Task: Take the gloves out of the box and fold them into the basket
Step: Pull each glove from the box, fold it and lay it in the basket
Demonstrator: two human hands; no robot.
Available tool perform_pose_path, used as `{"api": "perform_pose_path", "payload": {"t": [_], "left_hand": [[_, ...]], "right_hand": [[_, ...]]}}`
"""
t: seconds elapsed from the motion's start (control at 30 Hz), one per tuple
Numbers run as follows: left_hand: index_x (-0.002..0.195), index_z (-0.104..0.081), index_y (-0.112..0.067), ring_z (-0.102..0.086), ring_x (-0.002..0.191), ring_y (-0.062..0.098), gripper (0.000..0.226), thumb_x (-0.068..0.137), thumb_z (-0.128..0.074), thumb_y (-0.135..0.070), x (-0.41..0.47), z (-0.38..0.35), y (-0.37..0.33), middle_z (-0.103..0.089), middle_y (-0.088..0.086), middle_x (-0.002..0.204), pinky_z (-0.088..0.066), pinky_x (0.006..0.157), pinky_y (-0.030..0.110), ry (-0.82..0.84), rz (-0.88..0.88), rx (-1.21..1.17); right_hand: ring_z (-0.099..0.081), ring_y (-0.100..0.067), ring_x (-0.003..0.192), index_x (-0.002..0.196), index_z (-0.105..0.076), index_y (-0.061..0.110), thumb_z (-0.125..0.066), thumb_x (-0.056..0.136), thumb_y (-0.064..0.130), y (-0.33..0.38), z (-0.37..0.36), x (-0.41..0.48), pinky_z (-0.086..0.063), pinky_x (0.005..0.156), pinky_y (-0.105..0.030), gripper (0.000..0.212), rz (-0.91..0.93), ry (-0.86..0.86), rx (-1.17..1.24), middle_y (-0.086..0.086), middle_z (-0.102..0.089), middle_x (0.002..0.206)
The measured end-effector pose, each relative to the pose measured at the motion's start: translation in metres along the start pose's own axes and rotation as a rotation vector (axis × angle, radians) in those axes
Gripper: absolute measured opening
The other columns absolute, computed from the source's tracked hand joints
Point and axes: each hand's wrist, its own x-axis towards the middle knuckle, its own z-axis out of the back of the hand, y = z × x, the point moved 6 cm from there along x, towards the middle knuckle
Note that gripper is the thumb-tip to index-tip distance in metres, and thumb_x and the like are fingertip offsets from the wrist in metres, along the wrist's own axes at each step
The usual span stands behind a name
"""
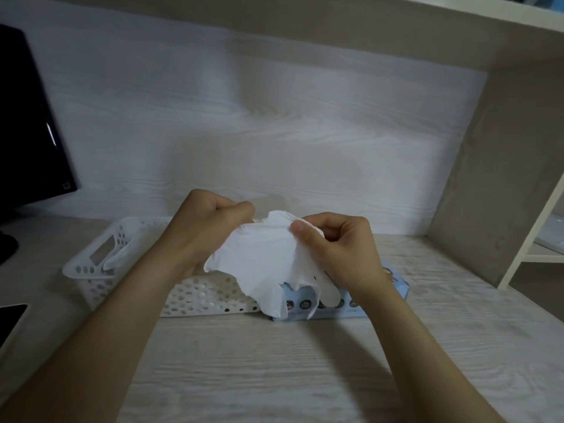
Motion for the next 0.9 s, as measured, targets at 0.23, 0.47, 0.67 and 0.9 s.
{"api": "perform_pose_path", "payload": {"t": [0.23,0.47,0.67,0.9], "left_hand": [[0.087,-0.077,-0.029,-0.064,0.075,0.02,0.017,0.092,-0.066,-0.017,0.015,0.028,0.007,-0.076,0.004,0.089,-0.048,0.076,0.033,-0.142,-0.123,0.048],[0.127,-0.048,-0.022,-0.057,0.084,0.014,0.028,0.106,-0.042,-0.006,0.014,0.038,0.009,-0.057,-0.002,0.098,-0.045,0.076,0.019,-0.317,-0.237,0.222],[0.116,-0.043,-0.019,-0.058,0.085,0.021,0.018,0.106,-0.045,-0.004,0.014,0.058,0.007,-0.059,0.01,0.094,-0.047,0.073,0.039,-0.362,-0.272,0.297],[0.103,-0.06,-0.018,-0.057,0.088,0.028,0.022,0.099,-0.045,-0.002,0.017,0.093,0.032,-0.061,0.006,0.098,-0.042,0.071,0.037,-0.539,0.003,0.395]], "right_hand": [[-0.074,-0.005,0.085,0.103,-0.082,0.021,-0.068,0.104,0.019,0.003,-0.012,0.003,-0.054,0.07,-0.02,0.014,0.134,0.054,-0.128,0.01,-0.08,0.092],[-0.069,-0.011,0.073,0.098,-0.078,0.024,-0.059,0.102,0.018,-0.001,-0.047,0.012,-0.056,0.065,-0.032,0.021,0.045,-0.148,-0.168,0.005,-0.076,0.081],[-0.062,-0.014,0.062,0.104,-0.072,0.023,-0.059,0.104,0.034,0.014,-0.061,0.024,-0.045,0.056,-0.03,0.017,0.127,-0.231,-0.54,0.004,-0.069,0.071],[-0.059,-0.022,0.093,0.105,-0.078,0.02,-0.068,0.102,0.039,0.028,-0.091,0.057,-0.05,0.073,-0.036,0.022,0.095,-0.119,-0.713,-0.003,-0.074,0.098]]}}
